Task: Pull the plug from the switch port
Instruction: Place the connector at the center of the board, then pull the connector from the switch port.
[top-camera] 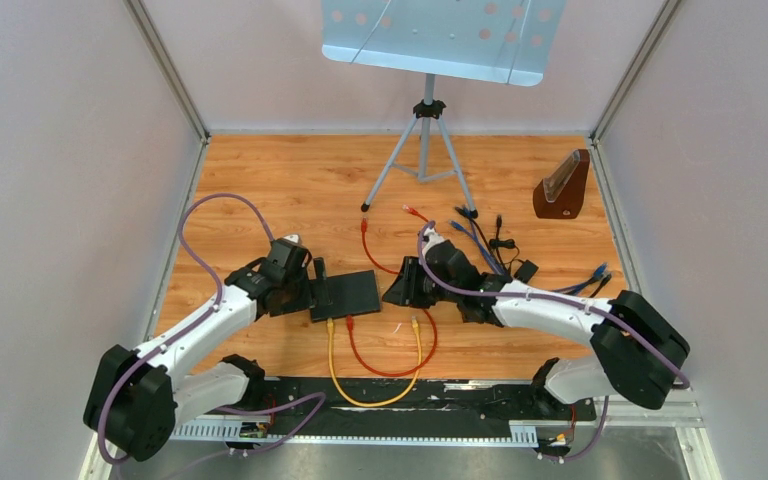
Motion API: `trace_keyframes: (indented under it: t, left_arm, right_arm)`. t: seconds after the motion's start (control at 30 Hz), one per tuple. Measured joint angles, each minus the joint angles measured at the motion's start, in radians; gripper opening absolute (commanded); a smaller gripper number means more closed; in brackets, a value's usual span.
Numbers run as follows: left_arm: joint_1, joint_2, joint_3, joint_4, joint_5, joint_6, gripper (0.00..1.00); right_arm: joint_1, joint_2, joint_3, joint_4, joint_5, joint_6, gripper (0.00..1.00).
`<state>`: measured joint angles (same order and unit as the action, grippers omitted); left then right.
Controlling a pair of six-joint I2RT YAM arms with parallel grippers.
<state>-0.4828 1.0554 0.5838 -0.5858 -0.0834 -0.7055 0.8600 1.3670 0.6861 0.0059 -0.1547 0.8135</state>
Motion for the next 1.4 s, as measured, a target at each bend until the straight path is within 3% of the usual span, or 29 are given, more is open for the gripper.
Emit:
trace_keyframes:
  t: [0.13, 0.23, 0.47, 0.73, 1.07, 1.4]
  left_arm:
    - [0.0, 0.045, 0.019, 0.01, 0.008, 0.01, 1.0]
    - [0.0, 0.072, 0.04, 0.018, 0.014, 0.017, 1.0]
    - [0.005, 0.095, 0.051, 0.047, 0.044, 0.026, 1.0]
    - [0.014, 0.095, 0.05, 0.05, 0.058, 0.031, 0.99]
    - [0.014, 0.113, 0.007, 0.059, 0.06, 0.01, 0.9]
    - [0.015, 0.15, 0.0, 0.097, 0.086, -0.021, 0.83]
  right_arm:
    - [0.109, 0.001, -0.146, 0.213, 0.021, 0.167, 0.46]
    - [0.164, 0.023, -0.203, 0.299, 0.029, 0.248, 0.45]
    - [0.166, 0.204, -0.201, 0.492, 0.021, 0.385, 0.42]
    - [0.166, 0.386, -0.139, 0.608, -0.01, 0.477, 0.44]
    - [0.166, 0.519, -0.135, 0.832, 0.006, 0.61, 0.44]
    - [0.166, 0.545, -0.126, 0.843, 0.056, 0.704, 0.41]
